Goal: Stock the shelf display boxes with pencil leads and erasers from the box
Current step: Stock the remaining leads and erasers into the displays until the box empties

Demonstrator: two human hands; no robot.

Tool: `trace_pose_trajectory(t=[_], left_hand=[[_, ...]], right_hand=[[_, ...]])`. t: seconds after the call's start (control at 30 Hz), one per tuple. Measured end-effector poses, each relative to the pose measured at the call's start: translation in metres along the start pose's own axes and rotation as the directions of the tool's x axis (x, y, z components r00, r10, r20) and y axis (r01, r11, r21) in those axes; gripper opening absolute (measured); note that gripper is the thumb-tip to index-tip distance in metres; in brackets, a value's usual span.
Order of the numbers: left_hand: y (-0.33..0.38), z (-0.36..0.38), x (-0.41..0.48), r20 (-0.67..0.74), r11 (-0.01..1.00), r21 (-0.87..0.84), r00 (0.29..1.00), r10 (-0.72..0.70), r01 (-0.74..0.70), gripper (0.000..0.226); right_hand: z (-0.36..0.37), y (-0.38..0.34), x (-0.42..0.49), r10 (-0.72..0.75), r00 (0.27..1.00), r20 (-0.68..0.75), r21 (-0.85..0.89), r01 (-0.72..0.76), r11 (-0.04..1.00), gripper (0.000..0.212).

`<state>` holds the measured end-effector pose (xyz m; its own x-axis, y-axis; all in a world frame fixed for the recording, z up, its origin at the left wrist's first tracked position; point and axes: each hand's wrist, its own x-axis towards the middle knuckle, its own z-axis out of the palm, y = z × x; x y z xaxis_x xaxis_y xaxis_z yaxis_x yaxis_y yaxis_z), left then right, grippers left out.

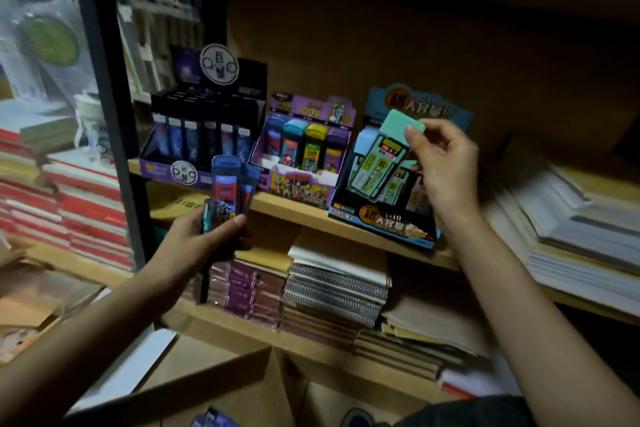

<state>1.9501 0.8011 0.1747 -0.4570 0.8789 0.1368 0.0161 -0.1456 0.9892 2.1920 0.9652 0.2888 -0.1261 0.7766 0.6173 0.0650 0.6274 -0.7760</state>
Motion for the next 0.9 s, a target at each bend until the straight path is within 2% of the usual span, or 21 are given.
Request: trace_pose_trajectory(t=[0.1,0.2,0.33,0.53,0.63,0.77,0.87,0.9], left_hand=[[-0.008,-0.003,0.009,0.013,1.000,0.011,1.000,-0.021,0.021,0.033],[-0.010,0.000,0.016,0.012,1.000,0.005,0.999,-0.031,0.031,0.035],[-0.006,0.008,0.016,0.017,0.999,-0.035,1.000,-0.026,0.027,0.035],[0.006,0.023,0.010,0.020,0.999,-0.051,1.000,0.004,-0.003,0.035],[0.009,0.027,0.009,0.039,0.998,-0.066,0.999,0.010,-0.007,0.034],[0.008,0.031,0.007,0.044,0.997,-0.077,0.999,0.011,-0.008,0.033],[0.008,0.034,0.004,0.062,0.997,-0.076,0.998,0.011,-0.006,0.031],[0.009,0.034,0.004,0.069,0.997,-0.080,0.998,0.014,-0.009,0.031]], right_hand=[[-0.009,0.004,0.014,-0.026,1.000,0.000,-0.094,0.026,0.995,0.010],[-0.009,0.015,0.014,-0.035,0.998,0.058,-0.224,0.047,0.974,0.008],[-0.008,0.023,0.012,0.021,0.987,0.159,-0.287,0.026,0.957,0.012],[-0.012,0.037,0.015,0.097,0.987,0.130,-0.276,-0.058,0.959,0.010],[-0.012,0.047,0.016,0.093,0.992,0.086,-0.376,-0.054,0.925,0.010],[-0.016,0.048,0.020,0.060,0.994,0.088,-0.625,0.008,0.781,0.025],[-0.016,0.039,0.016,0.136,0.987,0.091,-0.840,0.003,0.542,0.041],[-0.016,0.035,0.013,0.110,0.991,0.074,-0.885,0.014,0.466,0.043]])
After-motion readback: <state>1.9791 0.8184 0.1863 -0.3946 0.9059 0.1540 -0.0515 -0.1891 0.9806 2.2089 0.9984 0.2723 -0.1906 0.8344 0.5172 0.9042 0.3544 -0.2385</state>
